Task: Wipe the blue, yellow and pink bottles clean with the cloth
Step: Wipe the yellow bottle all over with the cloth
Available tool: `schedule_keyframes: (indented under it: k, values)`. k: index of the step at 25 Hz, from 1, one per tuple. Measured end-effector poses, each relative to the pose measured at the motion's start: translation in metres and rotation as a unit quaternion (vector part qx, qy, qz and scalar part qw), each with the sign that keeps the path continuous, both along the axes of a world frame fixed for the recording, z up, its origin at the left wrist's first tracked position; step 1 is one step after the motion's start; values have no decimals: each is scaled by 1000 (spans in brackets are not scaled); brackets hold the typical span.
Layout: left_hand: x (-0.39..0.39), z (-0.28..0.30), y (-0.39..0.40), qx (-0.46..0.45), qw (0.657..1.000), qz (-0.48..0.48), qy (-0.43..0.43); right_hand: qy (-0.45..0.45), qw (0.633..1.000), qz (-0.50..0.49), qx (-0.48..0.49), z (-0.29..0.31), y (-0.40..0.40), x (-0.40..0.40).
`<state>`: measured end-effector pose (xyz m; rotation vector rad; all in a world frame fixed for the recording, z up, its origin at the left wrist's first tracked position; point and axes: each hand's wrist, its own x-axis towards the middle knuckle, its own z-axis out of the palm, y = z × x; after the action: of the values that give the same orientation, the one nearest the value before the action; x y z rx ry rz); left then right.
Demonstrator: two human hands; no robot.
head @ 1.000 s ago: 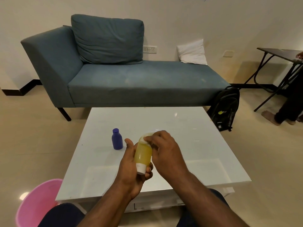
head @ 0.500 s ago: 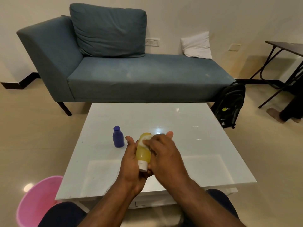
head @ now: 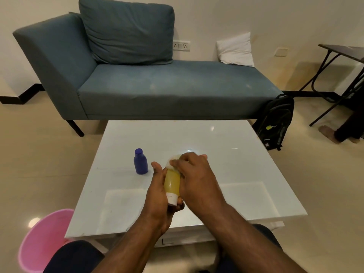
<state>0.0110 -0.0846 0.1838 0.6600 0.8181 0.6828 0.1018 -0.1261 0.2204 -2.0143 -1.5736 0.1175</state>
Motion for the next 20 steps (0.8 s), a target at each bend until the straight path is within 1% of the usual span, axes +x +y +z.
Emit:
schedule_keyframes:
  k: [3,5,7,10,14,17,20]
  values:
    - [-3,3,1,-11,1000,2,-19,-63,997,51,20,-3,-11,-11]
    - [-4,1,2,-15,1000,3,-19,-30,998,50,19,-6,-9,-5]
    - [-5,2,1,1,1000,-2,-8,16,999,15,28,-10,0,7]
    - [-4,2,1,-11,1000,-6,1,47,997,-28,53,-11,4,17]
    - [-2,5,4,-16,1000,-6,-19,89,993,-16,73,-13,-14,0]
    - [-2,11,4,-23,999,-4,-44,86,993,12,85,-18,-24,-12]
    - [-2,10,3,-28,999,3,-33,86,993,3,79,-14,-18,-3]
